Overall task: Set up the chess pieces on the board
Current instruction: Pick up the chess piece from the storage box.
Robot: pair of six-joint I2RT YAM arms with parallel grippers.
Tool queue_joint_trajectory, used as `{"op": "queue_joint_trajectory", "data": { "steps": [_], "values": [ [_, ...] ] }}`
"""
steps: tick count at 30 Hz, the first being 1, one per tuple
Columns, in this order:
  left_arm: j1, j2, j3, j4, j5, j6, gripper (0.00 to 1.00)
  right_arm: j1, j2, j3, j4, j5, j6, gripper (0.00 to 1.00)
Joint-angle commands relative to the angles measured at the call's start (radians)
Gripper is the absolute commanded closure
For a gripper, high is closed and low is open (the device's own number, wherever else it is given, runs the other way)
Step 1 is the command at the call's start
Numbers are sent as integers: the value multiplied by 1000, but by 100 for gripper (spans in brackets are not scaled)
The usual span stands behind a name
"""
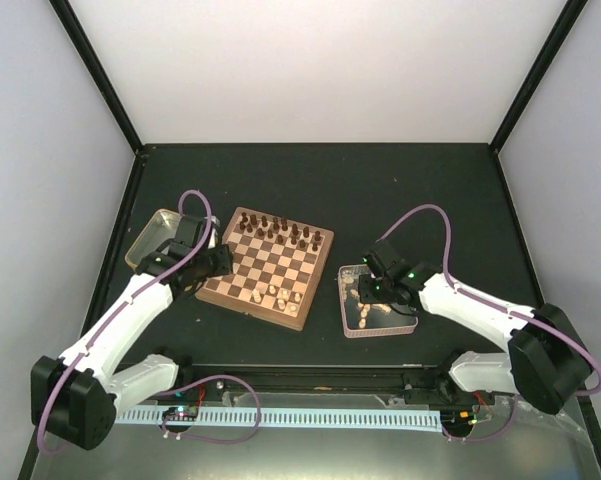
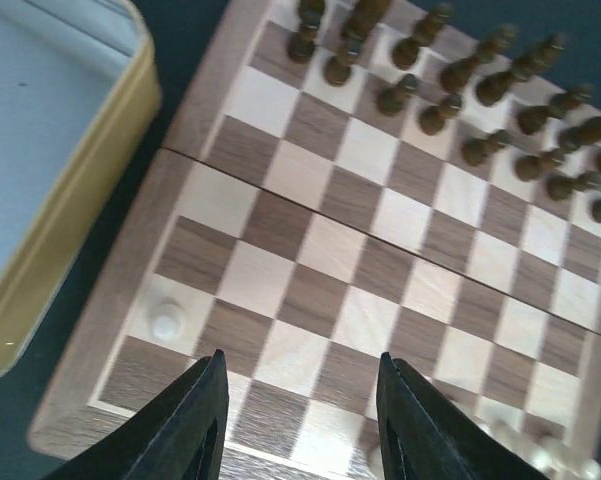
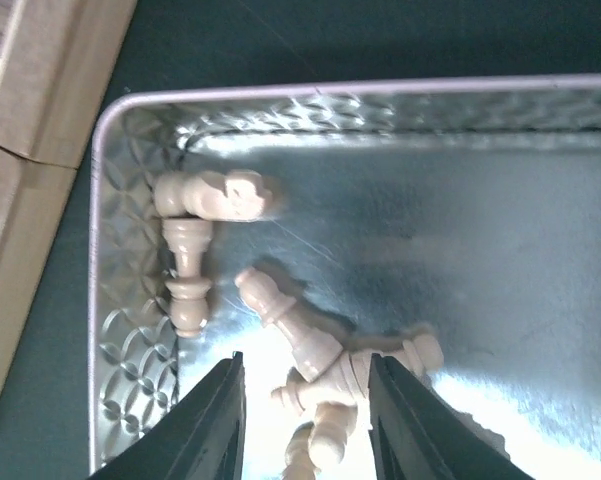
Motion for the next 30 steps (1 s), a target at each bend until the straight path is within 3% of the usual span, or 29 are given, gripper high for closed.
{"op": "queue_joint_trajectory", "data": {
  "steps": [1,15,21,24,30],
  "values": [
    [4,-41,35,-4,149,31,57,9,-2,21,-99,12,-10,66],
    [3,-61,25,5,233,51,57,48,73,20,-98,1,42,77],
    [4,-75,14,5,236,53,57,51,110,24,-100,31,63,90],
    [3,-82,14,4,238,54,57,52,82,29,-107,70,74,98],
    [3,-114,12,4,228,50,56,53,-52,54,-128,139,72,99]
  ]
}}
